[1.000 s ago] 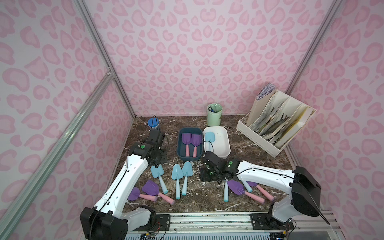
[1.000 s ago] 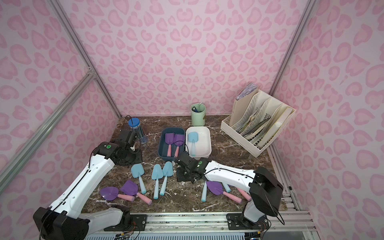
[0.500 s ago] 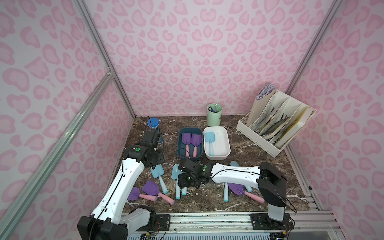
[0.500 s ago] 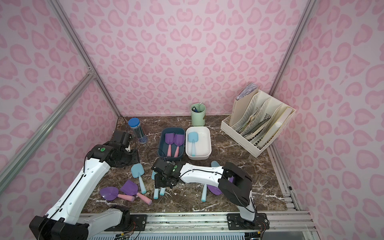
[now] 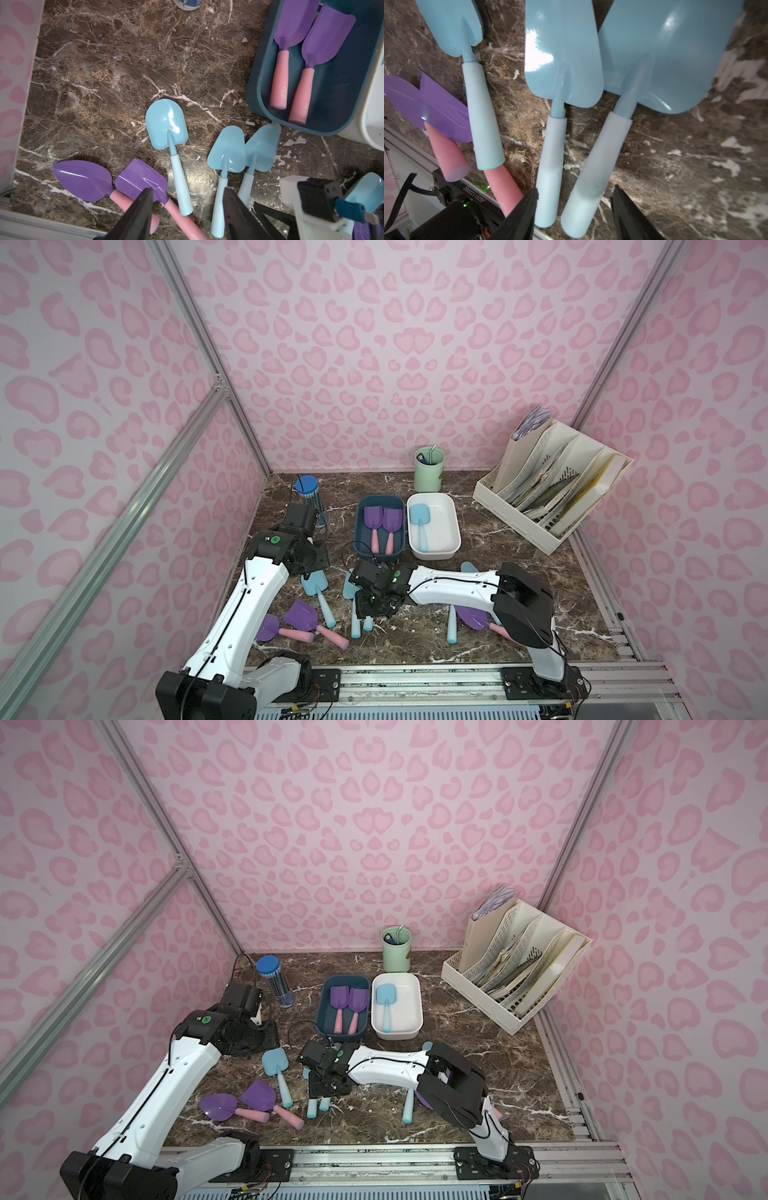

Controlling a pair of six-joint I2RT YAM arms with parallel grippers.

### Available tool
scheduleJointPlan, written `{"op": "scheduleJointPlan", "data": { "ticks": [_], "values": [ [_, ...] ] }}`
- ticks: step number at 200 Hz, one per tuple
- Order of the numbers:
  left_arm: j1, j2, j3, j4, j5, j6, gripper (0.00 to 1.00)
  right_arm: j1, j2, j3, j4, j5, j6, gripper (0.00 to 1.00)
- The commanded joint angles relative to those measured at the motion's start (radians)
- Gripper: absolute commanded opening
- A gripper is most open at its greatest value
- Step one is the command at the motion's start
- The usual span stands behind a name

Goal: Sort the small shovels by color and place them into the storage box
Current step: Pick up the shovel from the center of the board.

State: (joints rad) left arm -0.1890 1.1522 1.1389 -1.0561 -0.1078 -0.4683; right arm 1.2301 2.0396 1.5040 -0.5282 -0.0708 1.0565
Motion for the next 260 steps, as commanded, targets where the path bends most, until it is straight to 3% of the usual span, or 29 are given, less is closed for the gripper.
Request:
{"op": "scheduleJointPlan", "data": {
  "ticks": [1, 99, 260],
  "values": [
    [0.001, -0.003, -0.004, 0.019, 0.013, 0.007, 0.58, 0.005, 0.008, 0.014, -0.041, 0.025, 0.012, 0.62],
    [0.003, -0.008, -0.007, 0.024, 0.019, 0.01, 0.58, 0.006, 0.065, 0.041, -0.068, 0.035, 0.01, 0.61],
    [0.005, -0.02, 0.015, 0.01, 0.019, 0.031, 0.58, 0.005, 0.091, 0.038, -0.1, 0.054, 0.011, 0.41]
  ]
}}
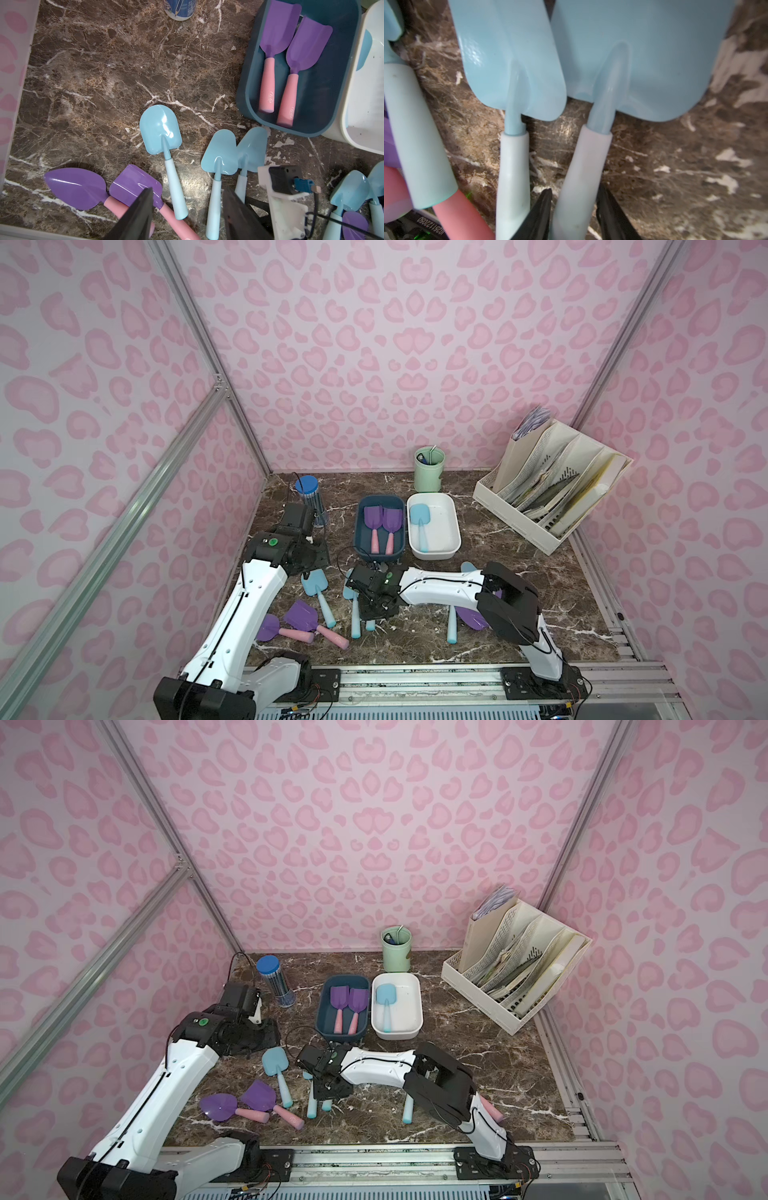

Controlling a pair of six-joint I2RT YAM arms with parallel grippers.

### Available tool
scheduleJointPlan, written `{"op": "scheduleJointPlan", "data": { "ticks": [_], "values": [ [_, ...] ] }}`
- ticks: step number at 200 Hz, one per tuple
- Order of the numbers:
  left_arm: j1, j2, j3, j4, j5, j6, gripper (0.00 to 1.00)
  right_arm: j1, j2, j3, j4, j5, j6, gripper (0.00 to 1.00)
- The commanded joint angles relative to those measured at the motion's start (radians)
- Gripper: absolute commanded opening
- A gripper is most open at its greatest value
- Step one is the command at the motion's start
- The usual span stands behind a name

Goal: Sort the small shovels by color and place them into the storage box
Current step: Pick up the shovel from the center of the board.

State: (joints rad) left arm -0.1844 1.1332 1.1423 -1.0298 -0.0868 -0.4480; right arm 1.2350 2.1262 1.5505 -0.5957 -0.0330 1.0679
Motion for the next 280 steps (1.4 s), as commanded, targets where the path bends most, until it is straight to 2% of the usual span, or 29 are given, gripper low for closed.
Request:
{"op": "scheduleJointPlan", "data": {
  "ticks": [1, 141, 240, 280],
  "values": [
    [0.001, -0.001, 0.012, -0.016, -0.002, 0.012, 0.58, 0.0, 0.005, -0.008, -0.033, 0.017, 0.0, 0.41],
    [0.002, -0.011, 0.036, -0.03, -0.002, 0.008, 0.58, -0.038, -0.069, -0.124, -0.091, 0.108, 0.018, 0.31],
    [0.002, -0.009, 0.033, -0.03, -0.004, 0.0, 0.58, -0.057, -0.185, -0.239, -0.133, 0.148, 0.017, 0.19],
    [0.002, -0.004, 0.031, -0.029, -0.004, -0.001, 0.59, -0.063, -0.265, -0.256, -0.177, 0.163, 0.002, 0.17]
  ]
}}
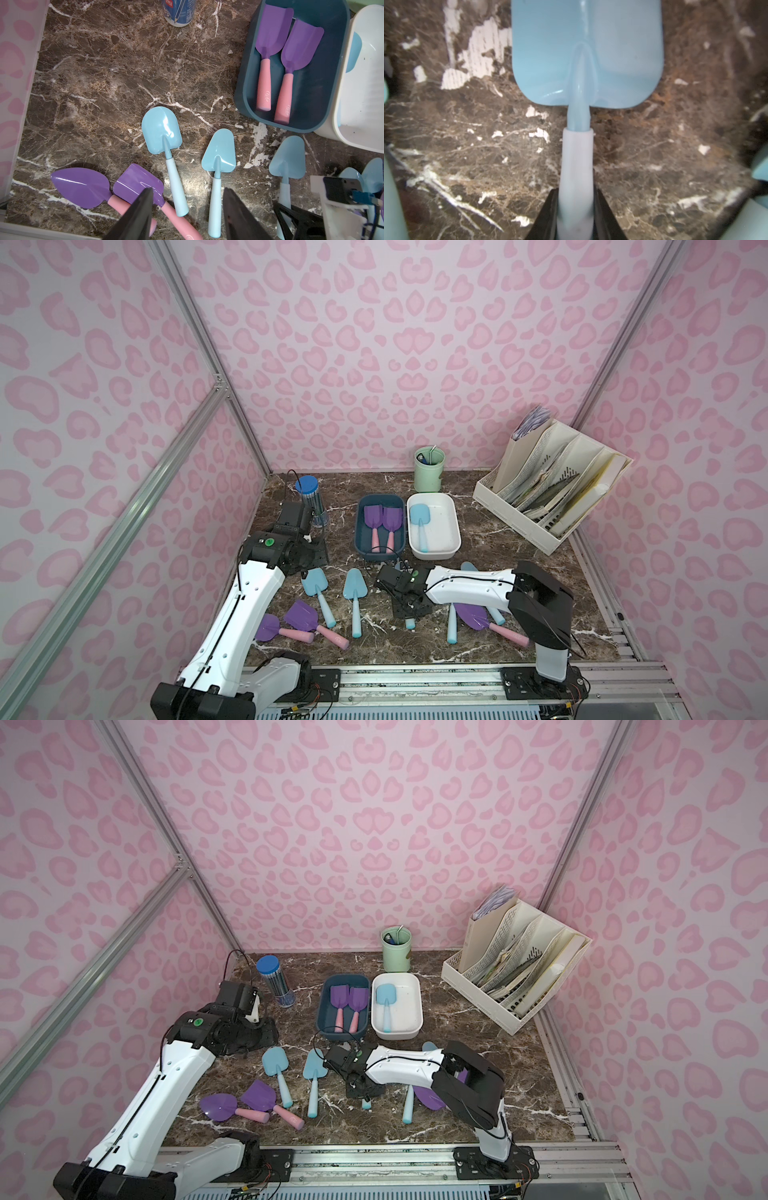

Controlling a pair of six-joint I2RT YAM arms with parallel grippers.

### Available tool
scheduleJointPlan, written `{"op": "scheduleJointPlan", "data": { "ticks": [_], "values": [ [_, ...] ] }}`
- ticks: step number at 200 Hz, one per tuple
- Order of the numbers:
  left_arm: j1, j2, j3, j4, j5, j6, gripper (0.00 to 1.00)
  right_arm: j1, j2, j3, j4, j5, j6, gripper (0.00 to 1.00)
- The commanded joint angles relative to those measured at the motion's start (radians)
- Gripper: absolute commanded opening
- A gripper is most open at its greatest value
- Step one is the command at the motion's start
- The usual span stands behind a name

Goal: Sort the small shovels by color and place them into the storage box
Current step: Pick up the shovel from the center of the board, then place the shovel in the storage box.

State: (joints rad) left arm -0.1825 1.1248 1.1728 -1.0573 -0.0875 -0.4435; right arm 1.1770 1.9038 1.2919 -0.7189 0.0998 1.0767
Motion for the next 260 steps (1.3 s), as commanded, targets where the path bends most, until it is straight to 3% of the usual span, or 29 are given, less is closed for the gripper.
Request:
{"op": "scheduleJointPlan", "data": {
  "ticks": [1, 51, 96, 162, 211, 260],
  "values": [
    [0.0, 0.004, 0.002, -0.001, -0.003, -0.006, 0.58, -0.006, -0.044, 0.003, -0.056, 0.031, -0.008, 0.17],
    [0.0, 0.02, 0.014, -0.009, 0.007, -0.006, 0.59, -0.112, -0.187, 0.052, -0.146, 0.065, -0.103, 0.16],
    [0.001, 0.048, 0.014, -0.004, 0.042, -0.007, 0.59, -0.318, -0.229, 0.159, -0.168, 0.115, -0.259, 0.16],
    [-0.003, 0.072, 0.019, -0.008, 0.076, -0.003, 0.59, -0.566, -0.055, 0.28, -0.067, 0.06, -0.41, 0.15],
    [-0.006, 0.076, 0.014, -0.021, 0.065, 0.002, 0.59, -0.613, 0.118, 0.4, -0.071, 0.039, -0.465, 0.16],
    [-0.006, 0.081, 0.016, -0.028, 0.057, 0.006, 0.59, -0.628, 0.181, 0.421, -0.054, 0.006, -0.477, 0.16]
  ]
}}
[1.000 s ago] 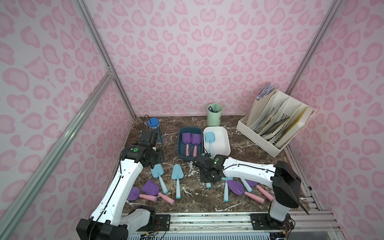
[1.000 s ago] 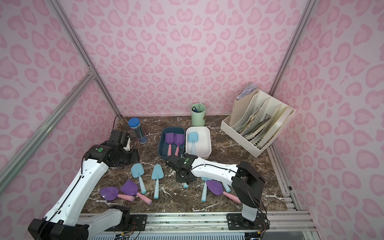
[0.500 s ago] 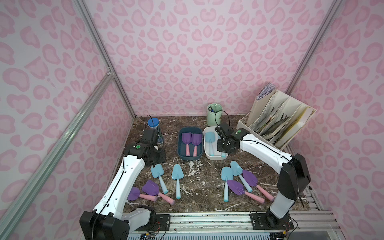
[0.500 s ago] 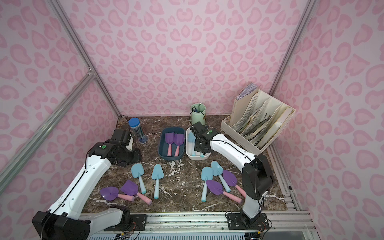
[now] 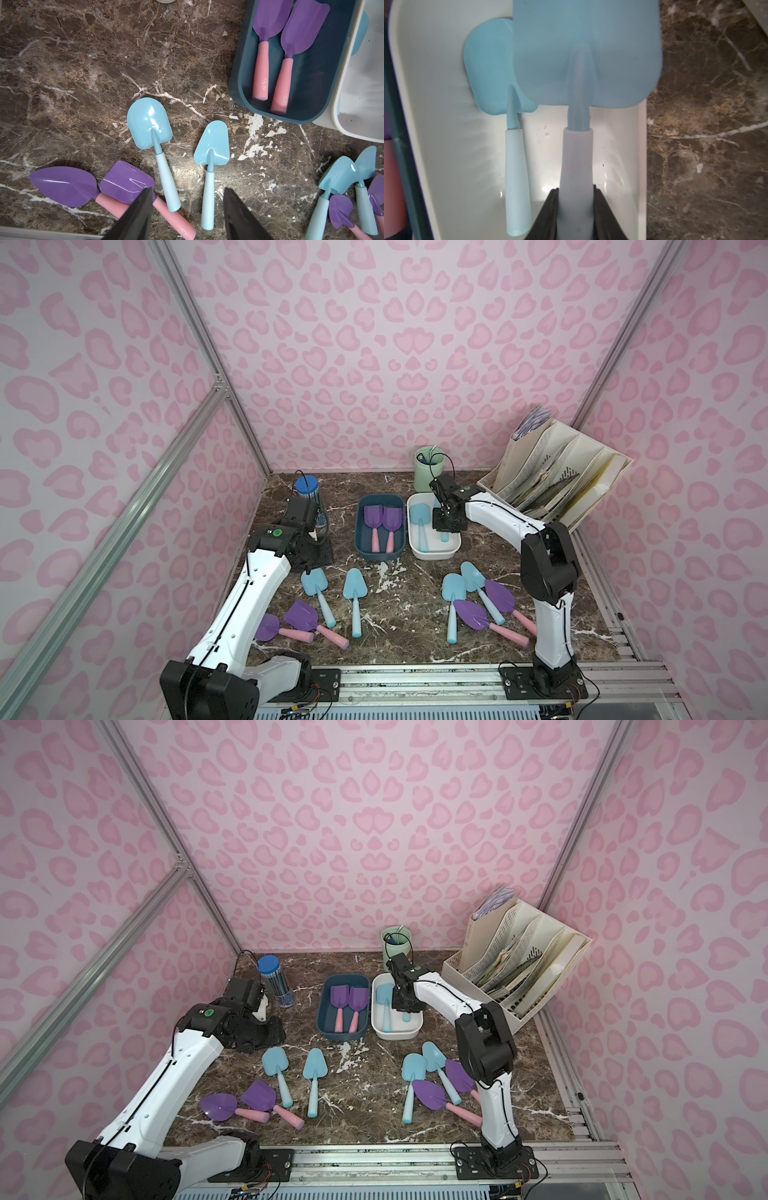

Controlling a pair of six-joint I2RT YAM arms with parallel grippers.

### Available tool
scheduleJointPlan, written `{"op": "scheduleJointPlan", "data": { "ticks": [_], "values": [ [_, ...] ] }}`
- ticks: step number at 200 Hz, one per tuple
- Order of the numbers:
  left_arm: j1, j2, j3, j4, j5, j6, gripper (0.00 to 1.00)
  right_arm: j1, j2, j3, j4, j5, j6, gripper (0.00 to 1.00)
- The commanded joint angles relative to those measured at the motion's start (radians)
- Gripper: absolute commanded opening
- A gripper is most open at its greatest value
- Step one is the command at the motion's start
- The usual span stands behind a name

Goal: Sort the small shovels by color and place them into the storage box
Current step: Place the shovel in the storage box.

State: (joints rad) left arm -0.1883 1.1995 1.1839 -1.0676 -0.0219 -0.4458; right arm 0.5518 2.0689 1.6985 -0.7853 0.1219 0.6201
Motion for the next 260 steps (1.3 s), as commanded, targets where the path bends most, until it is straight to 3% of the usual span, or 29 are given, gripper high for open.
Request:
{"op": "scheduleJointPlan", "data": {
  "ticks": [1, 260],
  "values": [
    [0.0, 0.006, 0.005, -0.018, -0.009, 0.009, 0.59, -0.003, 0.017, 0.015, 0.012, -0.017, -0.021, 0.16],
    [0.001, 0.012, 0.009, -0.023, -0.014, 0.019, 0.59, -0.001, 0.14, 0.041, 0.003, -0.061, -0.067, 0.23]
  ]
}}
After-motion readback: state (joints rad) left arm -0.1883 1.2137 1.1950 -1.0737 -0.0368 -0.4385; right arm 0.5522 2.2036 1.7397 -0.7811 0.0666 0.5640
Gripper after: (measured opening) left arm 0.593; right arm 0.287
